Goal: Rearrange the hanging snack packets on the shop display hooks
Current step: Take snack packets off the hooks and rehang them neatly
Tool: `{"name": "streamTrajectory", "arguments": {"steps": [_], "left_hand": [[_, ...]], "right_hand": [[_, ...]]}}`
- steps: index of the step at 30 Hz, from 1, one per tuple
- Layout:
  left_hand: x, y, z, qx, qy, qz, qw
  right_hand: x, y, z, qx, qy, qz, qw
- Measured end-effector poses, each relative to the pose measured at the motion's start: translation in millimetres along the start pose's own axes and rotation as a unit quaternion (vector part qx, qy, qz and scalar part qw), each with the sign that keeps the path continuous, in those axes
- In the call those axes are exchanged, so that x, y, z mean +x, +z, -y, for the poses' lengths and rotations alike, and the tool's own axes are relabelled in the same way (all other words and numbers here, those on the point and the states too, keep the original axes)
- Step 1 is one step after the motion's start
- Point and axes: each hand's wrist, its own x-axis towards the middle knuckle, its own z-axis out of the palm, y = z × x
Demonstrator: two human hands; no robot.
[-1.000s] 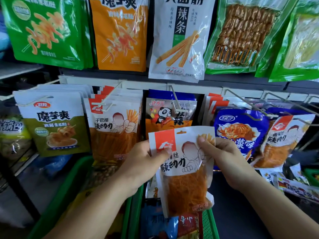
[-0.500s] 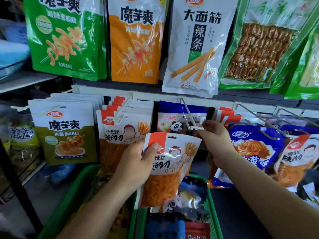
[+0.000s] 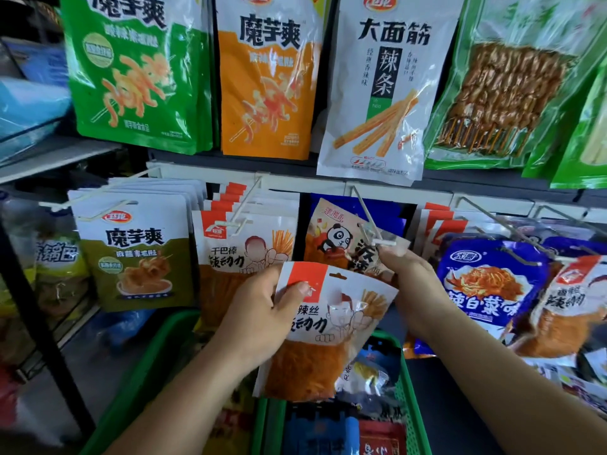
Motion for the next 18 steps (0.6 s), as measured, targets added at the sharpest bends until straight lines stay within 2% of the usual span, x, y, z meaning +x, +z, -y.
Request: {"name": "streamTrajectory", "arguments": {"steps": [2, 8, 12, 16, 18], "left_hand": [[-2, 0, -1, -0.021, 0.0, -0.018, 1.0], [-10, 9, -16, -0.083, 0.04, -0.039, 0.995], [-15, 20, -29, -0.137, 0.026, -0.049, 0.989], [-18, 34, -32, -0.156, 0.013, -0.102, 0.982], [-19, 39, -32, -0.158, -0.004, -0.112, 0.981]], "right_hand": [[-13, -5, 0, 0.024, 0.012, 0.024, 0.999], [-55, -13, 15, 0.035, -0.032, 0.056, 0.997], [-73, -7, 14, 0.041, -0.03, 0.073, 0.996], [-88, -9, 2, 0.047, -0.013, 0.089, 0.995], [-87, -19, -1, 0.018, -0.007, 0.073, 0.997]]}}
